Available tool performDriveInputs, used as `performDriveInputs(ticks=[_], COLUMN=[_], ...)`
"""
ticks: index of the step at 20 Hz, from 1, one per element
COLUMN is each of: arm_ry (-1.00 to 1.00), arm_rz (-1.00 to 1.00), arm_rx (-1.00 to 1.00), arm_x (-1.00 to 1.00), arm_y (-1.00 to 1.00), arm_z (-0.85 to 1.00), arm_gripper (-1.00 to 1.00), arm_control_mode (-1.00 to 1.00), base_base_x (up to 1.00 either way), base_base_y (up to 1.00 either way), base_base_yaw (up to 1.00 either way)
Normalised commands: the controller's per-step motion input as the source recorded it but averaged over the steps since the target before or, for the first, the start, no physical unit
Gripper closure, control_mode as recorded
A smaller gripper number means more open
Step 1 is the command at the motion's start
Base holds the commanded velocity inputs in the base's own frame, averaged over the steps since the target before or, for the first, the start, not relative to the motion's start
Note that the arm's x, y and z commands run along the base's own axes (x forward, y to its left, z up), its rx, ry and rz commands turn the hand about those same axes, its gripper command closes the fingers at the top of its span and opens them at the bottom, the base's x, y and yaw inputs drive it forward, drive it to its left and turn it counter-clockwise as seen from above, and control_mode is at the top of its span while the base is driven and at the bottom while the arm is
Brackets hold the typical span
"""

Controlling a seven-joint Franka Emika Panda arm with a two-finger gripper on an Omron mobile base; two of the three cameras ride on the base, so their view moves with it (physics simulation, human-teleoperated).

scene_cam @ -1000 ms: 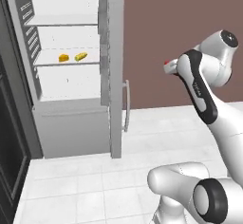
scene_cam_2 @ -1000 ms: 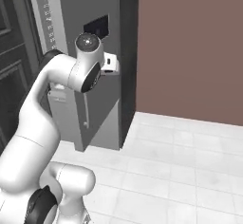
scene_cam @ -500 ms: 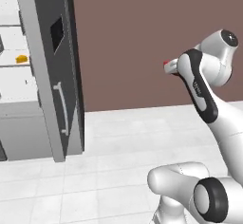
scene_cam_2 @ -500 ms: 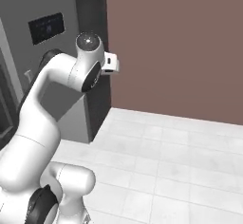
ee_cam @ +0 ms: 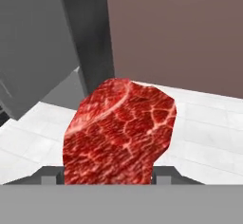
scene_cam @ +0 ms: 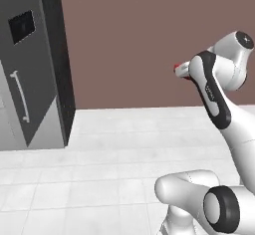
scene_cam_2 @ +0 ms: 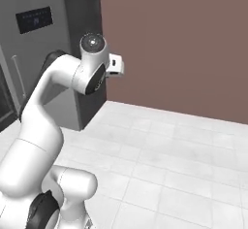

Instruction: Take the cheese, steak, and corn from the fridge and place them on the plate on the dining counter to create an appetizer plate.

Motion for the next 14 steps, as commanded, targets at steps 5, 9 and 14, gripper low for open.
performDriveInputs(ticks=[5, 9, 14], arm_ry=[0.0, 0.0, 0.0], arm_rz=[0.0, 0.0, 0.0], arm_rx=[0.0, 0.0, 0.0], arm_x=[0.0, 0.0, 0.0], arm_y=[0.0, 0.0, 0.0], arm_z=[0.0, 0.0, 0.0], arm_gripper=[1.0, 1.0, 1.0], arm_control_mode=[1.0, 1.0, 1.0], base_base_x=[-0.58, -0.49, -0.85], base_base_y=[-0.91, -0.83, -0.49], base_base_yaw=[0.49, 0.58, 0.62])
